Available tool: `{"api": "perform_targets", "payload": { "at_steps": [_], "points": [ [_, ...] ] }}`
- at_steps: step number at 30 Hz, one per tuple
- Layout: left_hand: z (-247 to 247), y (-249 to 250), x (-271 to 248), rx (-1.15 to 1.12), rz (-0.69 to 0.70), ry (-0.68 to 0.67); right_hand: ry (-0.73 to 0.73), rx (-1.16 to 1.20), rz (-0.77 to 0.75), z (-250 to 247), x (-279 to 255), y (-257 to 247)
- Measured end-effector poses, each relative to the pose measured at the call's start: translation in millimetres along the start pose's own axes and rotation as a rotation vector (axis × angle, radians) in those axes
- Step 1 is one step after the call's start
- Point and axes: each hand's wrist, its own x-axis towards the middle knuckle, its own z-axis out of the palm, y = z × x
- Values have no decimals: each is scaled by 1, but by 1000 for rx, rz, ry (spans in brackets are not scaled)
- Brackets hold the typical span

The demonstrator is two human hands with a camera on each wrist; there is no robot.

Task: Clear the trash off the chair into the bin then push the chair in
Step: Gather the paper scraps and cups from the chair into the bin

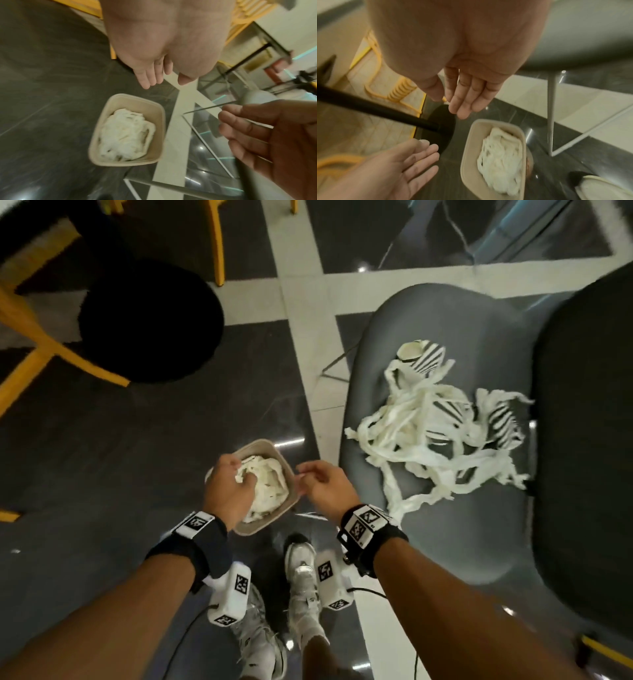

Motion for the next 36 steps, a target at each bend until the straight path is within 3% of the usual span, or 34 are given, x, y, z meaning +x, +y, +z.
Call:
{"api": "perform_targets", "payload": {
  "at_steps": [4,8,13,16,20,24,26,30,36],
  "points": [
    [36,108,-20,38,255,-105,156,53,-74,-94,-19,-19],
    [99,182,-38,176,566,-216,289,-38,-121,-193,-22,-17],
    [175,240,-53,347,823,-180,557,-230,-19,-298,-14,13],
    [217,264,-45,571,825,-184,615,-438,33,-349,1,30],
    [255,266,-20,949,679,-228,521,-541,108,-385,31,45],
    [271,266,-8,1013,771,2,440,-608,156,-397,55,56],
    [270,271,-5,936,825,36,474,-634,151,-398,61,61],
    [267,287,-17,552,769,-9,645,-565,49,-400,56,62],
    [249,309,-52,-40,601,-123,832,-81,-167,-396,31,24]
  ]
}}
